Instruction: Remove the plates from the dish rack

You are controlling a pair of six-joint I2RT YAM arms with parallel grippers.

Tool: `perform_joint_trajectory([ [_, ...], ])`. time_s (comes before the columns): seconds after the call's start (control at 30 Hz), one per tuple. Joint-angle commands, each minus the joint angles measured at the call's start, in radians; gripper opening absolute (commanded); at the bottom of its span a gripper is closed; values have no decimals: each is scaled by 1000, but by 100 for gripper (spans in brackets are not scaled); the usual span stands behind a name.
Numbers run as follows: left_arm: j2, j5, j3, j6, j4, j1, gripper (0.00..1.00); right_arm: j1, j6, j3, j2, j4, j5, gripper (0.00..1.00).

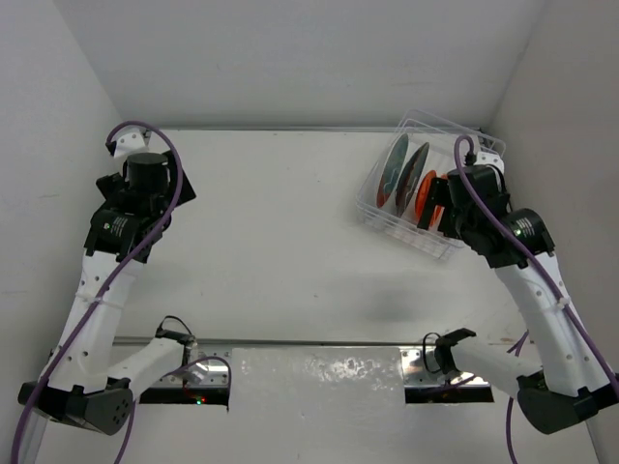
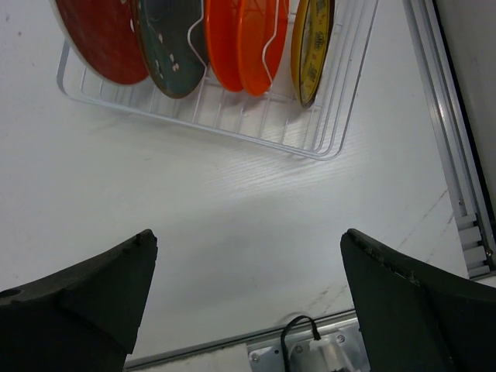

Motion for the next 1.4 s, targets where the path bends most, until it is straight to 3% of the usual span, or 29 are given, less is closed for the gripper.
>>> perform_joint_trajectory([
  [0.0,-3,13,5,-14,29,-16,100,-4,18,-10,17,60,21,99],
  [0.13,-8,46,-6,-18,30,-18,100,-3,18,-43,29,171,-4,99],
  [0.23,-8,78,-15,-35,37,-18,100,-51,35,-66,89,299,-123,99],
  [0.3,0,122,-16,-35,43,-18,100,-113,52,-50,171,392,-224,99],
  [0.57,-1,162,-38,-3,43,-16,100,-236,118,75,435,581,-298,90],
  [0.7,-8,168,-64,11,35,-16,100,-242,119,178,572,612,-311,73],
  [0.87,-6,170,-62,14,20,-16,100,-243,127,226,690,588,-245,61],
  [1.07,11,173,-52,17,21,-16,100,-243,127,249,727,595,-261,24],
  [1.1,17,175,-44,14,20,-16,100,-243,127,256,716,592,-261,14],
  [1.37,51,221,17,-12,35,-16,100,-242,105,453,686,490,-228,3],
])
